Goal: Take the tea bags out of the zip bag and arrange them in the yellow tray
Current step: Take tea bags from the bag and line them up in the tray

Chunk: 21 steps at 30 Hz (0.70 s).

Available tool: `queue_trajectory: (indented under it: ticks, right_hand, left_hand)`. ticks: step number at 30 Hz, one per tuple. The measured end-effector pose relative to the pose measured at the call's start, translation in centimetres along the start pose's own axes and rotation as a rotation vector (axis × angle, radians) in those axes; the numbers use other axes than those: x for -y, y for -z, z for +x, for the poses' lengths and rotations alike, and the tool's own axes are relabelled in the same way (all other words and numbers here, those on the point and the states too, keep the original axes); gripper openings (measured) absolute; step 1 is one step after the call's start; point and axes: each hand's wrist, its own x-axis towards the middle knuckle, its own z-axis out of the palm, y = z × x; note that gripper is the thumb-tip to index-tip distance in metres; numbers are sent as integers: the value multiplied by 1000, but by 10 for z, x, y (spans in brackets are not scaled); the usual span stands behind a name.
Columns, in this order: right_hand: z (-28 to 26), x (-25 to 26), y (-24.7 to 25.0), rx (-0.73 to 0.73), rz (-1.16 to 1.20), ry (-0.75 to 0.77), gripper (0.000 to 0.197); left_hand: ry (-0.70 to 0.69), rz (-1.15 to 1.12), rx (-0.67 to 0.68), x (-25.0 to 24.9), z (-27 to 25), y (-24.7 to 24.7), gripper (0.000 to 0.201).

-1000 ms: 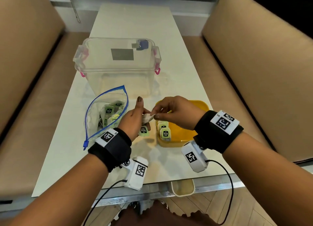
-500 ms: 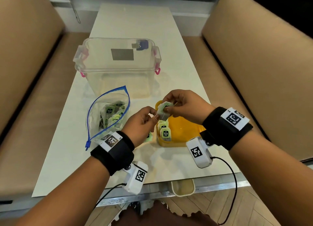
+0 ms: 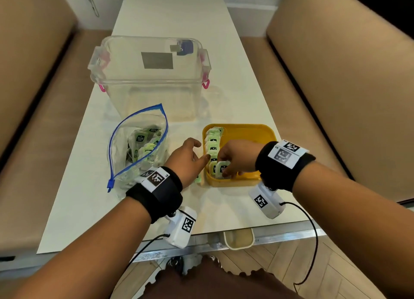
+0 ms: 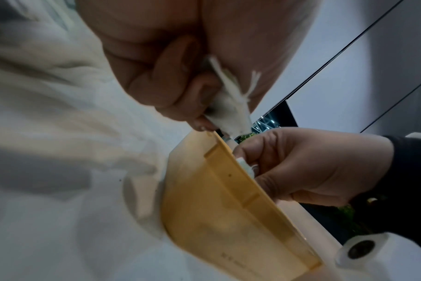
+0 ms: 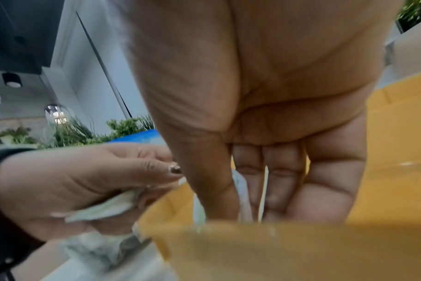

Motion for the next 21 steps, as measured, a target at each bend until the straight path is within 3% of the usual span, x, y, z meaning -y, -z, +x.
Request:
queue_trajectory:
  ticks: [10,15,21]
  right_hand:
    - [14,6,-11,35,-299,11,32]
    - [19,10,-11,51,-335,46,23]
    - [24,10,-10,-33,-323,-11,18]
  left_hand:
    - [-30,-77,34,1,-6,-8,30]
    - [-28,-86,36,2,-6,-8,28]
    - [-25,-85,41,0,-7,-8,28]
